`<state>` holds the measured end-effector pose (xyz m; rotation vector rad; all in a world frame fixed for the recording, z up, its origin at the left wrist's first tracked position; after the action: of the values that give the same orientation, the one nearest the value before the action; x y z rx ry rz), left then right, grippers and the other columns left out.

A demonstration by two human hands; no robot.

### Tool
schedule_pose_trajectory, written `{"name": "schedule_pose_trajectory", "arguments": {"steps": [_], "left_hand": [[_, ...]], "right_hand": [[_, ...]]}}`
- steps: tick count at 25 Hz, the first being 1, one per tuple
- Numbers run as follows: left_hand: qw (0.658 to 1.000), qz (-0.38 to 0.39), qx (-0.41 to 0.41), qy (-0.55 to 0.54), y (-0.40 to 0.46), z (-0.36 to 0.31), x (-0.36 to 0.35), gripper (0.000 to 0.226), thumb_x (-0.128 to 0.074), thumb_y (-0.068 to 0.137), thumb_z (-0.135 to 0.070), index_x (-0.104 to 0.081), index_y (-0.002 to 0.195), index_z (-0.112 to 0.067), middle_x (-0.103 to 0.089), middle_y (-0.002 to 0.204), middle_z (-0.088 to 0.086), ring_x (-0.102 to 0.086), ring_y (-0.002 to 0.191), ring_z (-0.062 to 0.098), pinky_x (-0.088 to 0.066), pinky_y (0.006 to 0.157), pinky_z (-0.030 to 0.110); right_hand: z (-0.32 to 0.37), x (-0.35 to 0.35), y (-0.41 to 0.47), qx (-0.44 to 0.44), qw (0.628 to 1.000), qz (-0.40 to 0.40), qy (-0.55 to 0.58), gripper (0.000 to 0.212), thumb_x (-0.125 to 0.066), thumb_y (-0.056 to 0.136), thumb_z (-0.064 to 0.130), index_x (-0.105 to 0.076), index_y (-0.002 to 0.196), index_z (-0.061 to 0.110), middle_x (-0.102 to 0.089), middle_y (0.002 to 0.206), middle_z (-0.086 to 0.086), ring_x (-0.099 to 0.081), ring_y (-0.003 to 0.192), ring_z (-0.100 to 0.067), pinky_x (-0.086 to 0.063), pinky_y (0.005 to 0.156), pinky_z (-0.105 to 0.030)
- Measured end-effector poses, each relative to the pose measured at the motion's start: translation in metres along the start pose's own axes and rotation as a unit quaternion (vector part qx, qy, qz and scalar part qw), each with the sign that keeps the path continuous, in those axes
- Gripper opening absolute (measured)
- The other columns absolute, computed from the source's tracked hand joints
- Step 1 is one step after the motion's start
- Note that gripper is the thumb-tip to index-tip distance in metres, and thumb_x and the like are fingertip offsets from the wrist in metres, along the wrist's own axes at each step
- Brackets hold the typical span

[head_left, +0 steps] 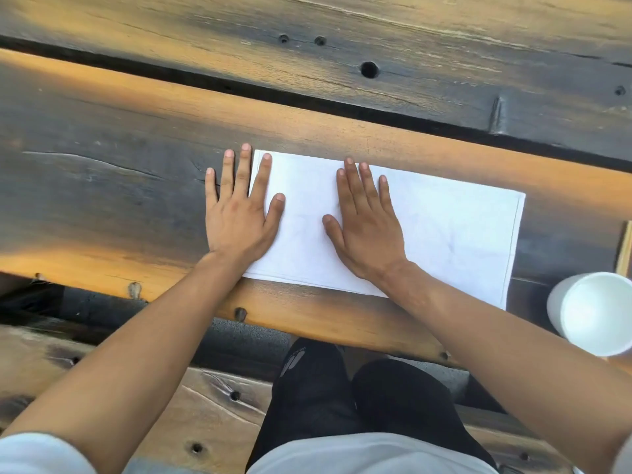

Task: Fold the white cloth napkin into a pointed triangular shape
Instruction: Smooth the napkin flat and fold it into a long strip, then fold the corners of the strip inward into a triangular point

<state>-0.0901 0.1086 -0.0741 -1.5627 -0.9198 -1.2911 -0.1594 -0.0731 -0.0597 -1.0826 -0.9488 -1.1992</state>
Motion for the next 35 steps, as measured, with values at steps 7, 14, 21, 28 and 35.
{"name": "schedule_pose_trajectory", "arguments": {"steps": [7, 14, 21, 28, 35], "left_hand": [[0.996, -0.009, 0.015, -0.088, 0.0, 0.002, 0.008, 0.069, -0.022, 0.107, -0.05, -0.007, 0.165, -0.017, -0.007, 0.173, 0.005, -0.004, 0.16, 0.024, -0.005, 0.128, 0.054], [0.98, -0.111, 0.129, -0.107, 0.021, 0.015, 0.038, 0.048, -0.046, 0.102, -0.039, -0.058, 0.14, -0.013, -0.05, 0.137, 0.017, -0.045, 0.128, 0.035, -0.031, 0.11, 0.051], [0.974, -0.103, 0.097, -0.176, 0.037, 0.022, 0.044, 0.032, -0.057, 0.099, -0.032, -0.073, 0.12, -0.014, -0.054, 0.117, 0.014, -0.047, 0.112, 0.034, -0.039, 0.096, 0.047], [0.941, -0.096, 0.147, -0.288, 0.04, 0.026, 0.05, 0.014, -0.065, 0.093, -0.025, -0.069, 0.099, -0.014, -0.063, 0.106, 0.004, -0.051, 0.112, 0.024, -0.047, 0.098, 0.044], [0.816, -0.095, 0.214, -0.529, 0.033, 0.03, 0.063, 0.018, -0.072, 0.091, -0.008, -0.068, 0.109, -0.01, -0.069, 0.088, -0.003, -0.065, 0.081, 0.004, -0.057, 0.082, 0.026]], "right_hand": [[-0.003, -0.016, -0.001, 0.002, 0.999, 0.027, -0.017, 0.073, -0.027, 0.104, 0.049, -0.01, 0.161, 0.006, -0.002, 0.17, -0.01, 0.003, 0.157, -0.028, -0.004, 0.126, -0.053], [-0.012, 0.025, 0.007, -0.009, 0.986, -0.119, 0.12, 0.054, -0.034, 0.091, 0.005, -0.051, 0.142, 0.0, -0.042, 0.154, -0.019, -0.034, 0.145, -0.039, -0.024, 0.121, -0.055], [-0.07, 0.037, 0.008, -0.167, 0.96, -0.195, 0.109, 0.038, -0.047, 0.092, 0.003, -0.068, 0.122, 0.015, -0.056, 0.108, -0.012, -0.052, 0.097, -0.034, -0.039, 0.083, -0.043], [-0.073, 0.033, 0.01, -0.184, 0.96, -0.17, 0.123, 0.041, -0.036, 0.094, 0.016, -0.067, 0.12, 0.017, -0.056, 0.103, -0.01, -0.05, 0.095, -0.03, -0.036, 0.081, -0.039], [-0.075, 0.038, 0.017, -0.189, 0.952, -0.158, 0.179, 0.051, -0.032, 0.086, 0.012, -0.062, 0.126, 0.013, -0.058, 0.108, -0.01, -0.05, 0.1, -0.031, -0.04, 0.089, -0.041]]}}
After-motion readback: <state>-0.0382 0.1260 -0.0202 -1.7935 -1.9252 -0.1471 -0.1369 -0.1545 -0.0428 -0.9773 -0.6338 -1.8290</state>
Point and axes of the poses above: each hand's wrist, its own y-axis towards the middle knuckle, its own x-axis out of the back of the hand, z = x × y, the point moved 10 cm from there along y, towards the middle knuckle
